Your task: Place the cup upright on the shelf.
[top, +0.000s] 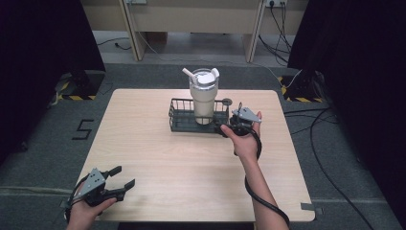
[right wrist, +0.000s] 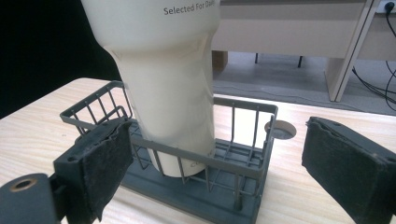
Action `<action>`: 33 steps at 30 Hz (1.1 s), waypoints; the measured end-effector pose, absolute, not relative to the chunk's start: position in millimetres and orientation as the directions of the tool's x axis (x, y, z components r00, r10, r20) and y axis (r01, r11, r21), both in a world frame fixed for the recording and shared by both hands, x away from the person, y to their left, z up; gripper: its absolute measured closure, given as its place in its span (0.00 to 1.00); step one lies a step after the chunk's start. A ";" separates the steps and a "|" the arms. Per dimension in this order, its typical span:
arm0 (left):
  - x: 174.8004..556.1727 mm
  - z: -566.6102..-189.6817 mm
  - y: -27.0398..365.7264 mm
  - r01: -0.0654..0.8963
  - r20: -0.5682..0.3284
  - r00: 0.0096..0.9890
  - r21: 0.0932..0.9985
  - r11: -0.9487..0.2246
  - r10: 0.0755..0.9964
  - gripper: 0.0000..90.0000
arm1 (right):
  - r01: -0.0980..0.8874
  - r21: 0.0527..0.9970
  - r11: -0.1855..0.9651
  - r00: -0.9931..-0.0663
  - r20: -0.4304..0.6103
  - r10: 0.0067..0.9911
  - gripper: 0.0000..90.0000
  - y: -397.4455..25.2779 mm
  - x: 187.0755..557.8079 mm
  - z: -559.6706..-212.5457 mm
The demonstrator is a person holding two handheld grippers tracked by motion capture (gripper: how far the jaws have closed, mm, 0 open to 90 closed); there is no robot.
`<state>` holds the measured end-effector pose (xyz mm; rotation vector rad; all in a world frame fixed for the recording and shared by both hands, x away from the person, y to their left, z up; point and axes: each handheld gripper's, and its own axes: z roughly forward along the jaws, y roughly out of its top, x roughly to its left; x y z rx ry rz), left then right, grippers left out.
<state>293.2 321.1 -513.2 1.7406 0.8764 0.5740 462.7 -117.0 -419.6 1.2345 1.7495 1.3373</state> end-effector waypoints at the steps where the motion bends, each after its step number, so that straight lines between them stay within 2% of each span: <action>1: 293.1 -513.1 321.2 0.282 -0.037 0.615 0.943 -0.175 0.788 0.25 | 0.309 0.949 0.057 -0.382 0.069 0.921 0.10 -117.7 461.6 -419.6; 15: 292.8 -513.0 321.7 0.281 -0.035 0.613 0.943 -0.176 0.789 0.25 | 0.302 0.950 0.079 -0.379 0.044 0.925 0.11 -128.5 445.3 -421.3; 33: 292.4 -512.6 321.8 0.278 -0.033 0.609 0.945 -0.175 0.792 0.25 | 0.323 0.944 0.063 -0.310 0.042 0.950 0.12 -165.9 416.7 -434.0</action>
